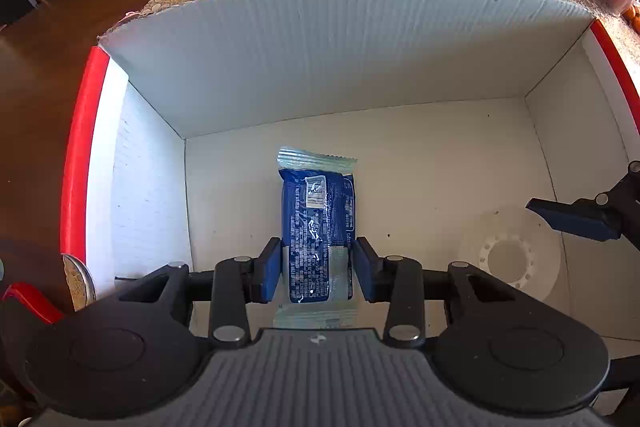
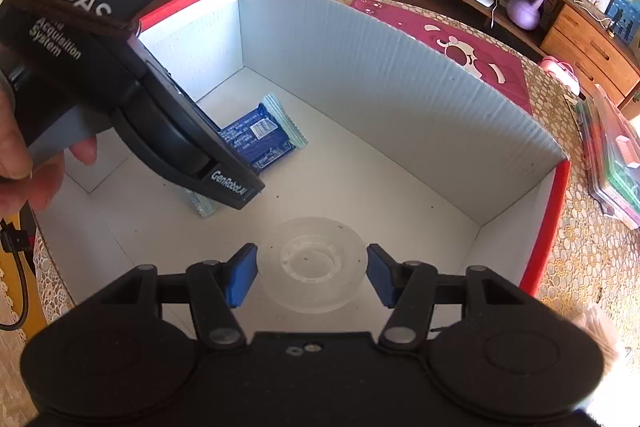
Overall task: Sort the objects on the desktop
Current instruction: 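Lower and open the left tool in the box while the right tool releases the tape roll, then withdraw both open tools from the red box back over the table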
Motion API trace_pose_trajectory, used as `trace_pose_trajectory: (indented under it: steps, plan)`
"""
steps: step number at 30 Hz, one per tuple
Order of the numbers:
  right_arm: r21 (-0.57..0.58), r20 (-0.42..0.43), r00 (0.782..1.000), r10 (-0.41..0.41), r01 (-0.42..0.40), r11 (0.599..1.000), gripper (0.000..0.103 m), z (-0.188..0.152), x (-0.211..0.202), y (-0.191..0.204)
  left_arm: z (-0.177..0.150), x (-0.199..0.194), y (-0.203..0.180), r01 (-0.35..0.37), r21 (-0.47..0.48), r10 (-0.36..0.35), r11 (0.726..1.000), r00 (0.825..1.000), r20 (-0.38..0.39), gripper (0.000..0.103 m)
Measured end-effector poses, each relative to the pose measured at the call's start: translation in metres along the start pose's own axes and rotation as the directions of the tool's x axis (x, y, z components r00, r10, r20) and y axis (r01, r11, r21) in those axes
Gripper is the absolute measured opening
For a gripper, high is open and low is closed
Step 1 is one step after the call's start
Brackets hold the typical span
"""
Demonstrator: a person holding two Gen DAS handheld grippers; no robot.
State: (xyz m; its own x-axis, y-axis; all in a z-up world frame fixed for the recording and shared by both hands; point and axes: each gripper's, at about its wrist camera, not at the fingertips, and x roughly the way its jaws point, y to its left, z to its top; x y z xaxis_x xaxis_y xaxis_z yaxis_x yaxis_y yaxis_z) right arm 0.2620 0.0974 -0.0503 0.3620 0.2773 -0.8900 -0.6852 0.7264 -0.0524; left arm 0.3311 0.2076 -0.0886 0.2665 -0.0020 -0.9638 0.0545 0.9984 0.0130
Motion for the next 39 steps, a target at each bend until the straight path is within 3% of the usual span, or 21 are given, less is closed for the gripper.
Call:
trace_pose_trajectory:
  steps: [1, 3, 4, 5, 11, 22, 39]
  plan:
    - [0.002, -0.001, 1.0, 0.001, -0.001, 1.0, 0.059, 0.0, 0.0, -0.001, 0.0, 0.001, 0.0, 0.003, -0.001, -0.003, 1.0, 1.0, -0.005, 0.038]
    - [0.003, 0.013, 1.0, -0.002, 0.002, 1.0, 0.069, 0.0, -0.001, -0.001, 0.0, 0.002, 0.0, 0.005, -0.003, -0.005, 1.0, 1.0, -0.012, 0.041]
    - [0.006, 0.027, 1.0, 0.001, -0.001, 1.0, 0.079, 0.0, -0.004, -0.002, 0.0, 0.003, 0.001, 0.002, -0.006, -0.002, 1.0, 1.0, -0.022, 0.044]
    - [0.005, 0.043, 0.999, 0.005, -0.005, 1.0, 0.081, 0.0, -0.006, -0.002, 0.0, 0.005, 0.001, 0.003, -0.011, -0.003, 1.0, 1.0, -0.031, 0.045]
    - [-0.002, 0.072, 0.997, 0.012, -0.012, 1.0, 0.081, -0.001, -0.015, -0.005, -0.002, 0.0, 0.0, 0.003, -0.009, -0.004, 1.0, 1.0, -0.021, 0.06]
    - [-0.012, 0.145, 0.988, 0.049, -0.048, 0.999, 0.081, -0.019, -0.055, -0.001, -0.004, -0.049, -0.012, 0.006, 0.027, -0.007, 1.0, 0.998, 0.061, 0.061]
    - [0.035, 0.269, 0.961, 0.067, -0.079, 0.996, 0.081, -0.062, -0.134, -0.008, -0.055, -0.145, -0.034, -0.034, 0.075, 0.019, 0.997, 0.981, 0.194, 0.06]
